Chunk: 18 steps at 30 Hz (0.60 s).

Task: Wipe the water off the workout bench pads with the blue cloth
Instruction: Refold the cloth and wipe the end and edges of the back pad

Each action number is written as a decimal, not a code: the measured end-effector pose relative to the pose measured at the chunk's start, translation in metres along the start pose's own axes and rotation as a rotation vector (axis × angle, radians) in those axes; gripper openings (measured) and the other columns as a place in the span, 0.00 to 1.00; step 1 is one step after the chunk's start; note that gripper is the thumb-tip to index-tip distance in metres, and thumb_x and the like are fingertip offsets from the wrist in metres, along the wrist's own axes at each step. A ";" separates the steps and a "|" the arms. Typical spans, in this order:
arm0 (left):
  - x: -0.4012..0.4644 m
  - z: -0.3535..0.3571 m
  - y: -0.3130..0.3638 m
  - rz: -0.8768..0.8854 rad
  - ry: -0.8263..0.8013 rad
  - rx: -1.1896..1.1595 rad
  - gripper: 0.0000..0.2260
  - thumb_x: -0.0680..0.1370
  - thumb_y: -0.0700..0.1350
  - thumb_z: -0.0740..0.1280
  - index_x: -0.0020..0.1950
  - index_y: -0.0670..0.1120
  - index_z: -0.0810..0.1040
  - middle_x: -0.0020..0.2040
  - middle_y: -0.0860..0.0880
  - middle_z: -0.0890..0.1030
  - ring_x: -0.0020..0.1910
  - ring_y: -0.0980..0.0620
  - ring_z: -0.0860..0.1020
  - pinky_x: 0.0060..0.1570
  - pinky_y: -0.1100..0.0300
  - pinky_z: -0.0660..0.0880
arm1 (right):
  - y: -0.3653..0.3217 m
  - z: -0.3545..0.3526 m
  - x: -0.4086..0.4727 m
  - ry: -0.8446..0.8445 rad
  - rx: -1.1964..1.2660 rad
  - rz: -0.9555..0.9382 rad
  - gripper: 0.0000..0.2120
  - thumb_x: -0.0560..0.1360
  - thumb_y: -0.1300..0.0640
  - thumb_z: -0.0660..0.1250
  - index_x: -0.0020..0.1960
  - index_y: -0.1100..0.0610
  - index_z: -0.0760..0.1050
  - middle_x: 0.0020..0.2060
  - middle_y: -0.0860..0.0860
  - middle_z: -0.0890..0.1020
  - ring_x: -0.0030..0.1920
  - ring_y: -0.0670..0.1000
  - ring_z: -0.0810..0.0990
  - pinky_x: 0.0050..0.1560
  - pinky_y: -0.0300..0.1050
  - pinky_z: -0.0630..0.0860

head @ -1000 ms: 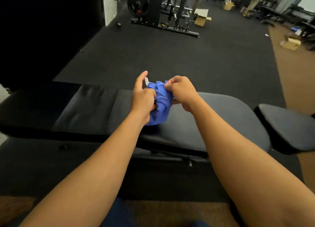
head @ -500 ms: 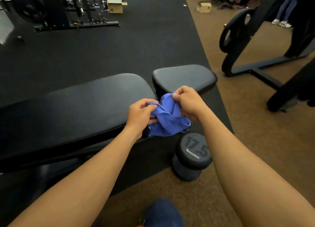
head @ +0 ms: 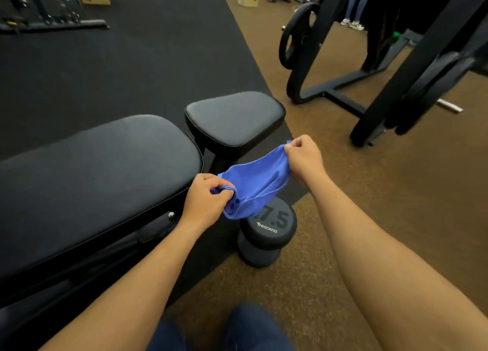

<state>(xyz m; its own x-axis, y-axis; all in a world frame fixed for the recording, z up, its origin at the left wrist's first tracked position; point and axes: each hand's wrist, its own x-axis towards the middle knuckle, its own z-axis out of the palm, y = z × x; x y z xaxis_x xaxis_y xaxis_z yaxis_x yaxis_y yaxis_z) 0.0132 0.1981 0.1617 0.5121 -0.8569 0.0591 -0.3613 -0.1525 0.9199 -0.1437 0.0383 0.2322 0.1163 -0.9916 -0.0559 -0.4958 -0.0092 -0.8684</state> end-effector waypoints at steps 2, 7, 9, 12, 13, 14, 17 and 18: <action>0.000 0.005 -0.012 -0.037 -0.013 0.067 0.06 0.75 0.38 0.73 0.46 0.48 0.87 0.59 0.55 0.74 0.53 0.62 0.75 0.48 0.74 0.69 | 0.006 -0.008 0.004 0.035 0.031 0.034 0.06 0.78 0.57 0.60 0.42 0.52 0.68 0.41 0.51 0.77 0.39 0.52 0.74 0.34 0.47 0.74; 0.005 0.026 -0.025 -0.082 -0.175 0.221 0.08 0.72 0.36 0.72 0.41 0.49 0.87 0.48 0.57 0.79 0.46 0.59 0.77 0.47 0.73 0.69 | 0.011 -0.013 0.025 -0.014 0.033 -0.035 0.03 0.79 0.58 0.61 0.46 0.53 0.70 0.41 0.50 0.75 0.38 0.48 0.71 0.36 0.43 0.71; 0.013 0.035 -0.020 -0.138 -0.228 0.223 0.12 0.71 0.35 0.70 0.34 0.51 0.83 0.40 0.55 0.82 0.41 0.56 0.80 0.44 0.61 0.75 | 0.006 -0.012 0.032 -0.094 0.030 -0.106 0.03 0.80 0.58 0.62 0.47 0.54 0.71 0.42 0.51 0.76 0.40 0.47 0.72 0.40 0.43 0.71; 0.026 0.049 -0.005 -0.264 -0.253 0.172 0.11 0.71 0.35 0.67 0.33 0.48 0.82 0.36 0.52 0.83 0.40 0.52 0.80 0.42 0.58 0.76 | -0.004 -0.019 0.041 -0.207 -0.011 -0.173 0.05 0.81 0.56 0.62 0.48 0.57 0.73 0.43 0.52 0.76 0.41 0.48 0.73 0.43 0.45 0.71; 0.030 0.054 0.000 -0.295 -0.253 0.143 0.10 0.71 0.36 0.67 0.34 0.47 0.83 0.36 0.51 0.83 0.40 0.51 0.80 0.41 0.59 0.75 | -0.008 -0.025 0.046 -0.235 -0.023 -0.192 0.06 0.81 0.56 0.63 0.50 0.59 0.74 0.43 0.52 0.77 0.41 0.48 0.73 0.43 0.45 0.72; 0.035 0.057 0.005 -0.314 -0.256 0.131 0.09 0.72 0.36 0.67 0.36 0.47 0.84 0.36 0.51 0.83 0.40 0.51 0.79 0.40 0.59 0.75 | -0.012 -0.033 0.052 -0.256 -0.031 -0.210 0.06 0.81 0.56 0.63 0.50 0.59 0.74 0.44 0.52 0.77 0.42 0.48 0.74 0.44 0.46 0.72; 0.054 0.062 0.010 -0.351 -0.240 0.128 0.08 0.73 0.37 0.68 0.39 0.45 0.86 0.40 0.48 0.85 0.43 0.49 0.81 0.45 0.54 0.80 | -0.017 -0.060 0.075 -0.264 -0.046 -0.242 0.04 0.80 0.57 0.64 0.47 0.54 0.74 0.44 0.50 0.78 0.43 0.47 0.75 0.46 0.46 0.73; 0.060 0.062 0.010 -0.381 -0.229 0.098 0.08 0.73 0.36 0.67 0.39 0.45 0.86 0.41 0.45 0.85 0.46 0.46 0.83 0.48 0.50 0.82 | -0.015 -0.070 0.082 -0.259 -0.044 -0.234 0.04 0.80 0.56 0.64 0.46 0.53 0.74 0.44 0.50 0.78 0.43 0.47 0.75 0.46 0.45 0.73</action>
<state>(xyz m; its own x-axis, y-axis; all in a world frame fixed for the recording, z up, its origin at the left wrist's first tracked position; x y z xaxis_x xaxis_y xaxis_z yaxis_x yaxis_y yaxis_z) -0.0081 0.1147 0.1504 0.4414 -0.8156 -0.3740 -0.2582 -0.5147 0.8176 -0.1869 -0.0520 0.2752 0.4426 -0.8966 0.0145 -0.4657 -0.2437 -0.8507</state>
